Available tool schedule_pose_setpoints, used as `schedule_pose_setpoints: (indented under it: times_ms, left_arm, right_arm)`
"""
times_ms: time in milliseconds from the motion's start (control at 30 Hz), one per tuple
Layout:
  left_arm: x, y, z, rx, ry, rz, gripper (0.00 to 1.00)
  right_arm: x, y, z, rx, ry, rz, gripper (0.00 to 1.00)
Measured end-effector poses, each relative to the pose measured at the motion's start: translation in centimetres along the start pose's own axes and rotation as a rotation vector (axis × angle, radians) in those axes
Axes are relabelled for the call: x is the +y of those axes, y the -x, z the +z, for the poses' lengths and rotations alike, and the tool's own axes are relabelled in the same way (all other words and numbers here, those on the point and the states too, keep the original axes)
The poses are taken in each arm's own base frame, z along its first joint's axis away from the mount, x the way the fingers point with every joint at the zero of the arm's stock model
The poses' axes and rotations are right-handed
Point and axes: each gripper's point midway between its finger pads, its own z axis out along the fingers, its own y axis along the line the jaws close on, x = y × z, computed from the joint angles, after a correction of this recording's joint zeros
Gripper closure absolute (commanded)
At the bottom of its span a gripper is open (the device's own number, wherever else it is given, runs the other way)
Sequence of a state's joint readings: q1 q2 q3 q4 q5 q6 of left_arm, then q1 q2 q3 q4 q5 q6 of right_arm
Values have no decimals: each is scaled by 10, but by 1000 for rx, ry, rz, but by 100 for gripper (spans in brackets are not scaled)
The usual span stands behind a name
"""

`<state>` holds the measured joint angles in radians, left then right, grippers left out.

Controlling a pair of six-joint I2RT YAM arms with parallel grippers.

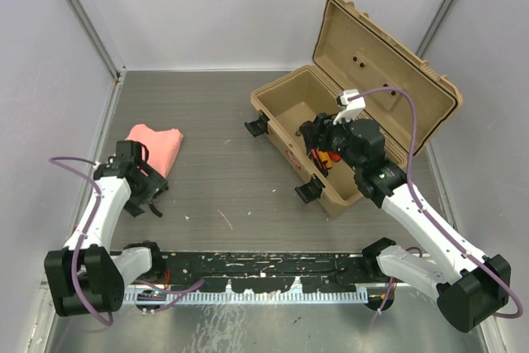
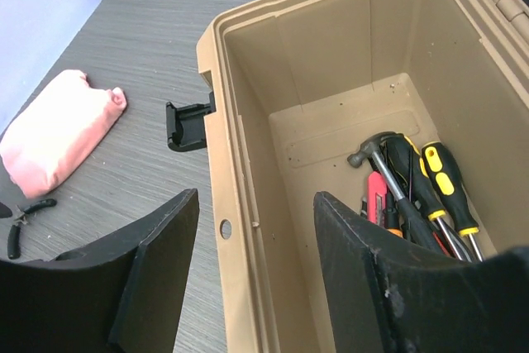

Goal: Pack the tool kit
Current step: Pick up the pliers at the center of the board.

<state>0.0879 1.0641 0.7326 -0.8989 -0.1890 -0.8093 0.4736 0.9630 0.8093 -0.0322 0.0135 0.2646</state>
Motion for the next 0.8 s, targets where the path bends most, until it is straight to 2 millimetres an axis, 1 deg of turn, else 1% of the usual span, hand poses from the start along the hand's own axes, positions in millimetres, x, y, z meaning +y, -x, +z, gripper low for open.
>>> schedule_pose_setpoints:
  times_ms: [200, 333, 467, 567, 600, 667, 800]
  left_arm:
    - [4, -12, 14, 78, 55, 1, 33]
    - [9, -18, 23, 119, 98, 12, 36]
    - [13, -23, 27, 135, 120, 13, 42]
    - [17, -28, 32, 146, 133, 15, 44]
    - [18, -29, 34, 150, 138, 16, 46]
    - [19, -31, 38, 165, 153, 20, 55]
    - [18, -32, 49, 175, 170, 28, 57]
  right_arm:
    - [5, 1, 0, -4, 27, -4, 36]
    - [7, 1, 0, 0, 40, -12, 35]
    - [6, 0, -3, 5, 38, -23, 35]
    - [7, 2, -6, 0, 40, -23, 35]
    - [7, 2, -6, -2, 40, -22, 35]
    - [7, 3, -7, -4, 42, -20, 35]
    - [7, 0, -8, 10, 41, -7, 35]
